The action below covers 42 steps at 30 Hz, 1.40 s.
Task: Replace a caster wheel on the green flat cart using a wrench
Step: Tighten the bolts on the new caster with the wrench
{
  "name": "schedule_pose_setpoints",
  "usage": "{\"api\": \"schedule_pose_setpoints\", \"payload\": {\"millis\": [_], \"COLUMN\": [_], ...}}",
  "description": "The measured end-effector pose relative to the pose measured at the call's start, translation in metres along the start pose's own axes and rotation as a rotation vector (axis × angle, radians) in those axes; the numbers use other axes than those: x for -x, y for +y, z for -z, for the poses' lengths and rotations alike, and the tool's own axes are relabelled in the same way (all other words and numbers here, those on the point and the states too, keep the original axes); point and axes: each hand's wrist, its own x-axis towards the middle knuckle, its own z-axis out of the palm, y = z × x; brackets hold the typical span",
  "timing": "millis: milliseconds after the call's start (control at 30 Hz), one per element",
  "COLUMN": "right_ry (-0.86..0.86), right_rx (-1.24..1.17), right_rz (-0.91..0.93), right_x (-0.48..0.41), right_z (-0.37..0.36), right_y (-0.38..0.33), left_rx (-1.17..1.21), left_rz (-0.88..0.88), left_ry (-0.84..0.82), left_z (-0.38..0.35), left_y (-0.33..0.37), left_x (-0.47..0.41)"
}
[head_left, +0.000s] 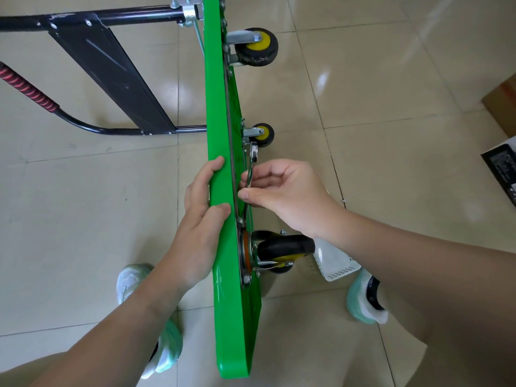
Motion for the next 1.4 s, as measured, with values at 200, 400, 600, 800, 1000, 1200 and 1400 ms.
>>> {"api": "schedule_pose_setpoints", "payload": {"millis": [200,400,600,800,1000,1200,1400], "right_ry": [0.051,0.047,-0.005,-0.019,0.025,0.041,-0.033], "right_rx": [0.039,-0.004,-0.019,-0.049,-0.154,-0.060,0.004], "right_rz": [-0.088,-0.123,-0.176,-0.420,-0.518,-0.224,-0.064], "right_x": [-0.015,-0.024,-0.036,-0.059,-0.068,-0.056,-0.016], "right_z": [-0.005,-0.006,0.001,0.009,0.011,0.020,0.008], "right_y": [0.009,0.014,0.024,0.043,0.046,0.000,-0.010], "left_rx": [0.019,0.005,-0.039,-0.037,-0.049,-0.050,-0.024], "left_rz": [-0.004,-0.003,-0.015,-0.016,-0.034,-0.035,-0.009], "left_ry": [-0.014,-0.031,-0.047,-0.057,-0.050,-0.055,-0.038], "left_z": [-0.001,0.002,0.001,0.002,0.002,0.004,0.003], "left_y": [0.000,0.001,0.006,0.007,0.006,0.003,0.000], "left_x": [-0.001,-0.002,-0.002,-0.003,-0.005,-0.003,-0.002]}}
